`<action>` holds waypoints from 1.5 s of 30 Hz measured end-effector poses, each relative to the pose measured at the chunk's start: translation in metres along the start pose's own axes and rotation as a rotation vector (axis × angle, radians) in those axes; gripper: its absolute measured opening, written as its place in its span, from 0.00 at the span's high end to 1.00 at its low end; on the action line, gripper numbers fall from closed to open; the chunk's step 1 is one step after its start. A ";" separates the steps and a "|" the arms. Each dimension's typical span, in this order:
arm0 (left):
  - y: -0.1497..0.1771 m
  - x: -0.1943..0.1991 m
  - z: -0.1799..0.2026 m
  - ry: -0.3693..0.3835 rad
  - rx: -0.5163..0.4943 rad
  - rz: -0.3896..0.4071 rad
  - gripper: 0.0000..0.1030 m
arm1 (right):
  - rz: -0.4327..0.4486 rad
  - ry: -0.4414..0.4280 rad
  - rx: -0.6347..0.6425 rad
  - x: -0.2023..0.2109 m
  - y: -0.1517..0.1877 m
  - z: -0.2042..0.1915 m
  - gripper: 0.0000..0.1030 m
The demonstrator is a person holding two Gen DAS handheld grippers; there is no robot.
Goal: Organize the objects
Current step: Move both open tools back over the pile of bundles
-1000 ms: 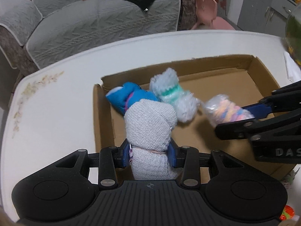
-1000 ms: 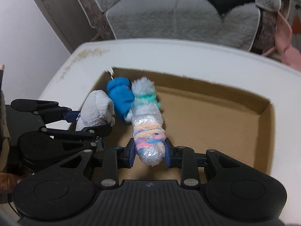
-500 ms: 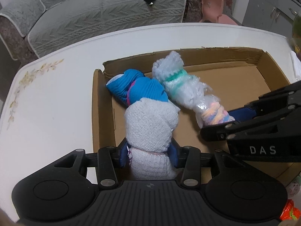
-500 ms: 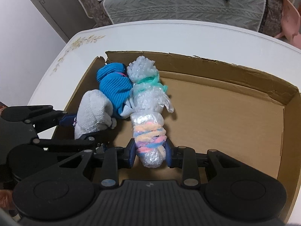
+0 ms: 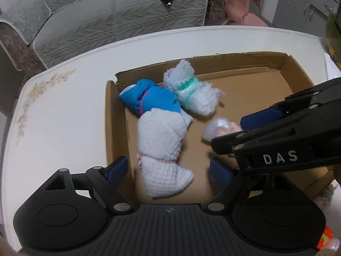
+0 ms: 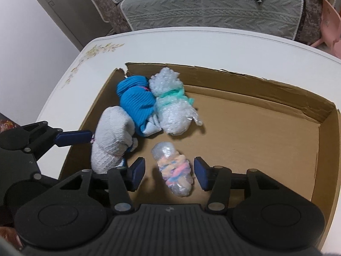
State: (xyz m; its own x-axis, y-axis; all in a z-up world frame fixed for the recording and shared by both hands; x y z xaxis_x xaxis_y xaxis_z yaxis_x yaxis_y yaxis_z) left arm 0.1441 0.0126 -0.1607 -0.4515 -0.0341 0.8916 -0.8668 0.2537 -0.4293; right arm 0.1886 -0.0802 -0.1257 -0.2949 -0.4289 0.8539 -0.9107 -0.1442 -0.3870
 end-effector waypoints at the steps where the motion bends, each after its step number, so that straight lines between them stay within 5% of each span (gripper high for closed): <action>1: 0.000 0.005 -0.001 -0.004 0.004 -0.002 0.14 | -0.001 0.002 -0.007 -0.004 -0.005 0.002 0.53; 10: 0.013 0.018 -0.020 -0.045 0.066 -0.051 0.11 | -0.027 -0.009 0.007 0.000 -0.002 -0.005 0.51; 21: 0.028 0.045 -0.031 -0.037 0.145 -0.048 0.10 | 0.017 0.021 0.059 0.016 -0.008 -0.012 0.34; 31: 0.040 0.074 -0.036 -0.020 0.208 -0.016 0.07 | 0.053 0.029 0.065 0.035 0.001 -0.018 0.27; 45: 0.097 0.140 -0.053 -0.048 0.318 0.059 0.05 | 0.136 0.061 0.076 0.099 0.040 -0.012 0.20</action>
State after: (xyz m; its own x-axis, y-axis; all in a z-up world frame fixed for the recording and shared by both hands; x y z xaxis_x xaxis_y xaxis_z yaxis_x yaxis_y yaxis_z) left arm 0.0086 0.0835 -0.0700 -0.5062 -0.0757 0.8591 -0.8578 -0.0583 -0.5106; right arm 0.1198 -0.1176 -0.0527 -0.4331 -0.3944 0.8105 -0.8376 -0.1561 -0.5235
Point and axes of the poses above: each gripper's, at about its wrist camera, not at the fingertips, and x roughly against the way its jaws point, z to its right, y to its underside, the point moved 9 cm from there along -x, roughly the way its jaws point, and after that the axes turned 6 degrees about -x, right-handed, at the moved point
